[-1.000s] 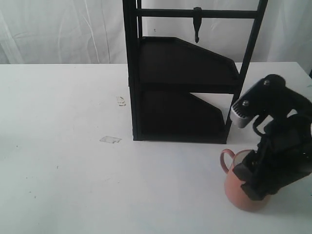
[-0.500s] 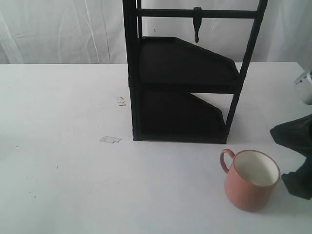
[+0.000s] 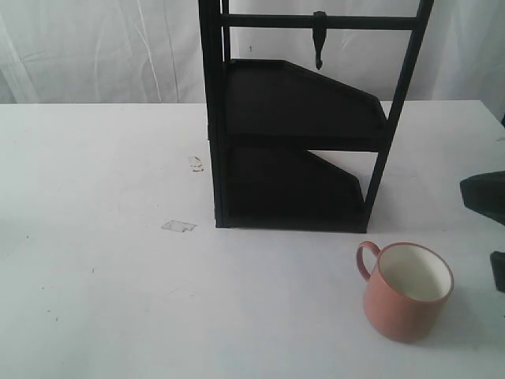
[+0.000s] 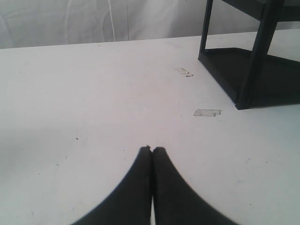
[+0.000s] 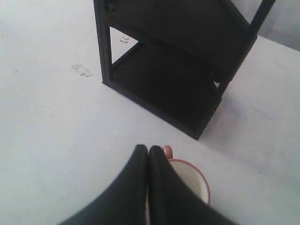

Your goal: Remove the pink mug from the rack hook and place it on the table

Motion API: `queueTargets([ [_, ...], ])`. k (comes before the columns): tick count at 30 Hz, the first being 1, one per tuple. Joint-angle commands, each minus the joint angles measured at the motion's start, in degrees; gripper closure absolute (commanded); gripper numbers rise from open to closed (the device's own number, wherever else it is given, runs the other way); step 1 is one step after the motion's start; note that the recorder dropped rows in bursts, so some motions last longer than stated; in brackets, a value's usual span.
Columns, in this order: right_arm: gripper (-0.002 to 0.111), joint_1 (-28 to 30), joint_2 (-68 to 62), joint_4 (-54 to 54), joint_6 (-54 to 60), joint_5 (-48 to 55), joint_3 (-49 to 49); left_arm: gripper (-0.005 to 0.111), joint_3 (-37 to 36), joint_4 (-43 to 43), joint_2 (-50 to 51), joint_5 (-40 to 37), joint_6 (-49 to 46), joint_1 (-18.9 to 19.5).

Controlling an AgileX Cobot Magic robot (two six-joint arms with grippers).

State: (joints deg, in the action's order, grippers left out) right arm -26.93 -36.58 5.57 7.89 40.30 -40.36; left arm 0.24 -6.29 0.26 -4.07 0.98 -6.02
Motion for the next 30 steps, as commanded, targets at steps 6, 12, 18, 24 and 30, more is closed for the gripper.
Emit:
queueTargets([
  [6, 0.108, 0.1, 2.1, 0.0, -0.6, -0.8, -0.2, 0.107, -0.2, -0.1, -0.3, -0.3, 0.3, 0.2],
  [12, 0.108, 0.1, 2.1, 0.0, -0.6, -0.8, -0.2, 0.107, -0.2, -0.1, -0.3, -0.3, 0.3, 0.2],
  [18, 0.108, 0.1, 2.1, 0.0, -0.6, -0.8, -0.2, 0.107, -0.2, -0.1, -0.3, -0.3, 0.3, 0.2],
  [24, 0.108, 0.1, 2.3, 0.0, -0.6, -0.8, -0.2, 0.107, -0.2, -0.1, -0.3, -0.3, 0.3, 0.2],
  [30, 0.108, 0.3, 6.8, 2.0, -1.0, -0.6, -0.2, 0.107, -0.2, -0.1, -0.3, -0.3, 0.3, 0.2],
])
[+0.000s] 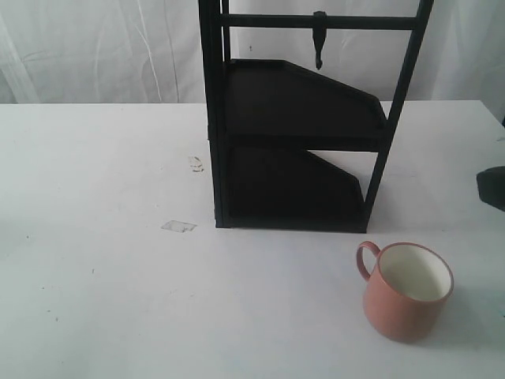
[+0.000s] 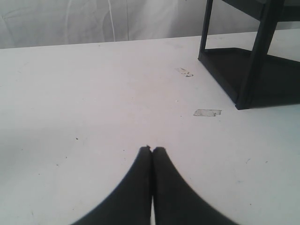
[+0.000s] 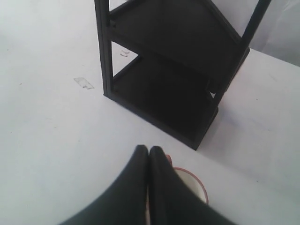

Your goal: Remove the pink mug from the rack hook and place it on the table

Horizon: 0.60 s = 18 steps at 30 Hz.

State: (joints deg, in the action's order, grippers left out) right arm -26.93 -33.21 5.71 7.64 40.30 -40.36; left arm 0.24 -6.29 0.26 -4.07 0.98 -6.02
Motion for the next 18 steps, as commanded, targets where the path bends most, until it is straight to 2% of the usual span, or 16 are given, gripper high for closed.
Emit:
queueTargets([
  [1, 0.108, 0.8, 4.9, 2.5, -0.9, -0.6, -0.2, 0.107, -0.2, -0.1, -0.3, -0.3, 0.3, 0.2],
  [9, 0.108, 8.0, 15.9, 7.1, 1.4, -1.7, 1.6, 0.107, -0.2, -0.1, -0.3, -0.3, 0.3, 0.2],
  [18, 0.108, 16.9, 24.8, 16.7, 3.4, -13.2, 15.9, 0.107, -0.2, -0.1, -0.3, -0.3, 0.3, 0.2],
])
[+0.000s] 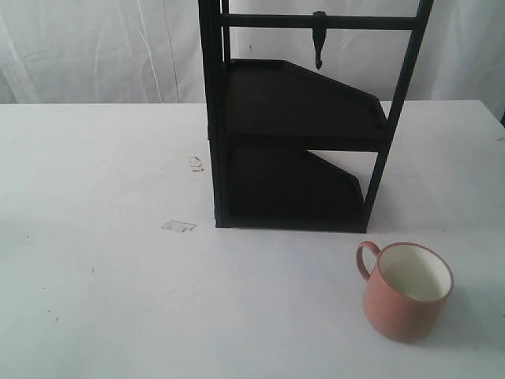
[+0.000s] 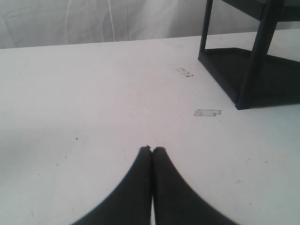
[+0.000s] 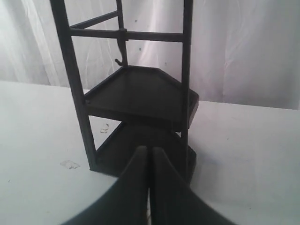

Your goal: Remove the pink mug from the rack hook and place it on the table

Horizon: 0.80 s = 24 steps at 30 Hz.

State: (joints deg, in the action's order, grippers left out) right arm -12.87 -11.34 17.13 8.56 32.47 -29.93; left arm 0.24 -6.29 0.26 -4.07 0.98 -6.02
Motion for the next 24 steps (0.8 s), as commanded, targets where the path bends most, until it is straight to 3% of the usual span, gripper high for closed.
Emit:
queueTargets([
  [1, 0.108, 3.2, 3.5, 6.5, 3.5, -5.9, 6.5, 0.107, -0.2, -0.1, -0.3, -0.3, 0.3, 0.2],
  [9, 0.108, 3.6, 5.7, 10.0, 12.4, -7.3, 10.7, 0.107, -0.2, -0.1, -0.3, -0.3, 0.3, 0.2],
  [18, 0.108, 3.6, 5.7, 10.4, 12.2, -7.5, 11.1, 0.107, -0.2, -0.1, -0.3, -0.3, 0.3, 0.2],
  [21, 0.108, 3.6, 6.0, 8.5, 9.0, -7.7, 12.3, 0.107, -0.2, -0.1, -0.3, -0.3, 0.3, 0.2],
  [24, 0.108, 3.6, 6.5, -1.3, -1.8, -8.0, 13.4, 0.107, -0.2, -0.1, -0.3, -0.3, 0.3, 0.2],
])
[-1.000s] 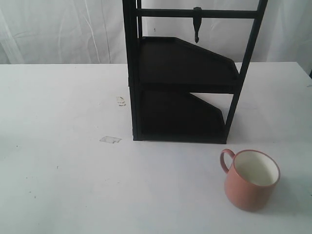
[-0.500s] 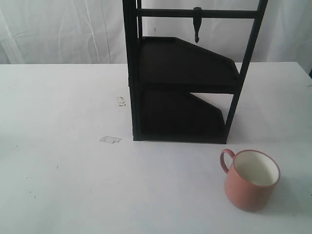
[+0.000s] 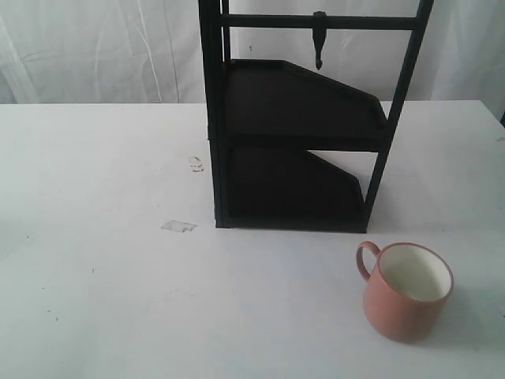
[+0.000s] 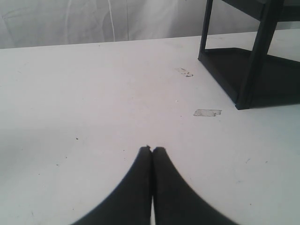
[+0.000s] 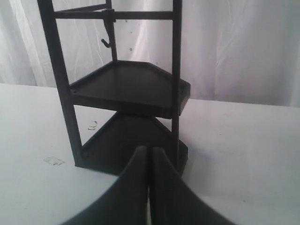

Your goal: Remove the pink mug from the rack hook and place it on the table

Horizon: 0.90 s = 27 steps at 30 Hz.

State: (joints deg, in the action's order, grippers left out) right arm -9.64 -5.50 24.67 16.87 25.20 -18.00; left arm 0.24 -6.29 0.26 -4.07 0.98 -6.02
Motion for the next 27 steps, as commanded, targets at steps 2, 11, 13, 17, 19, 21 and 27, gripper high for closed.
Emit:
queueTargets([
  [2, 0.108, 0.4, 1.1, -15.0, -16.1, -1.5, 2.6, 0.107, -0.2, -0.1, -0.3, -0.3, 0.3, 0.2],
  [11, 0.108, 0.4, 5.5, -22.8, -18.4, -9.1, 9.8, 0.107, -0.2, -0.1, -0.3, -0.3, 0.3, 0.2],
  [13, 0.108, 0.4, 5.5, -23.7, -18.7, -9.1, 11.0, 0.107, -0.2, -0.1, -0.3, -0.3, 0.3, 0.2],
  [17, 0.108, 0.4, 5.5, -25.0, -18.7, -10.3, 12.8, 0.107, -0.2, -0.1, -0.3, -0.3, 0.3, 0.2],
  [19, 0.108, 0.4, 5.5, -25.2, -18.6, -12.2, 14.0, 0.107, -0.2, -0.1, -0.3, -0.3, 0.3, 0.2],
  [21, 0.108, 0.4, 5.5, -25.4, -18.6, -15.0, 15.6, 0.107, -0.2, -0.1, -0.3, -0.3, 0.3, 0.2],
  [27, 0.108, 0.4, 5.5, -25.4, -18.6, -18.0, 18.0, 0.107, -0.2, -0.1, -0.3, -0.3, 0.3, 0.2],
])
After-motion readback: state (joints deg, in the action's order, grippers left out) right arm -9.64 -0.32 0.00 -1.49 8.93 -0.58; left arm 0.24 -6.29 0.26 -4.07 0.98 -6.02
